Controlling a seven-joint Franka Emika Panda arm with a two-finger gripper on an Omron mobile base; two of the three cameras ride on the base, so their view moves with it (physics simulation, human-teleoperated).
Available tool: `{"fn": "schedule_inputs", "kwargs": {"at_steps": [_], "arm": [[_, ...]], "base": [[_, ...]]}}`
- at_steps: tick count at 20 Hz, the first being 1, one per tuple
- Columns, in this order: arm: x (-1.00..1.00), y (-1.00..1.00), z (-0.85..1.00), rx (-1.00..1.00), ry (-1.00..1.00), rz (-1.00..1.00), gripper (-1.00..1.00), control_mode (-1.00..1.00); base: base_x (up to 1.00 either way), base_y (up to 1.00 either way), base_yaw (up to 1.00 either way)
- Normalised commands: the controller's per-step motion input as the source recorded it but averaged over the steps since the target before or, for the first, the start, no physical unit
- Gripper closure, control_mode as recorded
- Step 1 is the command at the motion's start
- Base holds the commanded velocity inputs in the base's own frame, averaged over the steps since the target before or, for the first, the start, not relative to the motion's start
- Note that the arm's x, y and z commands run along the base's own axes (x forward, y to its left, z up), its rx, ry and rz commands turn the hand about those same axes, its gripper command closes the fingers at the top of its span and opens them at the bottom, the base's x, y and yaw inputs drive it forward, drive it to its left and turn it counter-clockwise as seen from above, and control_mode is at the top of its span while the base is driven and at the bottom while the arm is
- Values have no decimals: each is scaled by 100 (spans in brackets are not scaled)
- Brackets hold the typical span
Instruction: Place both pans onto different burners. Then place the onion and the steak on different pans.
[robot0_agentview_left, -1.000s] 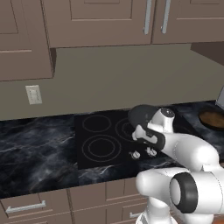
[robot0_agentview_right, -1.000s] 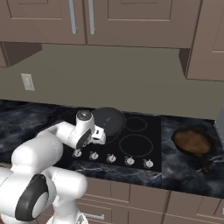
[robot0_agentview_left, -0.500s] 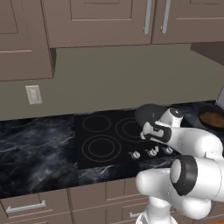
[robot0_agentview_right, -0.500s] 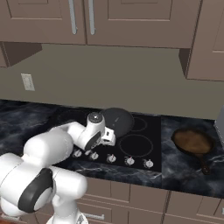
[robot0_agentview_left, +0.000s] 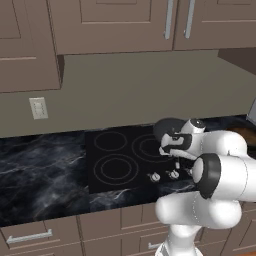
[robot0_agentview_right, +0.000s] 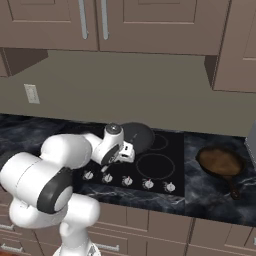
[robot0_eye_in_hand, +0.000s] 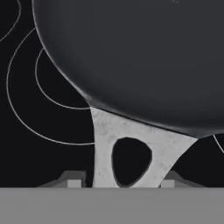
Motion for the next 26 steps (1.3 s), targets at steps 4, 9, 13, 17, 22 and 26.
{"fn": "schedule_inputs", "kwargs": {"at_steps": [4, 9, 13, 17, 22, 26], "arm": [[16, -9, 0, 2, 0, -6, 100, -100], [15, -3, 0, 6, 0, -15, 100, -100], [25, 0, 0, 8, 0, -13, 100, -100], [45, -1, 0, 8, 0, -6, 100, -100], [55, -13, 0, 7, 2, -2, 100, -100], [48, -17, -8, 2, 5, 0, 100, -100]], "base": [[0, 0, 0], [0, 0, 0], [0, 0, 0], [0, 0, 0], [0, 0, 0], [0, 0, 0]]}}
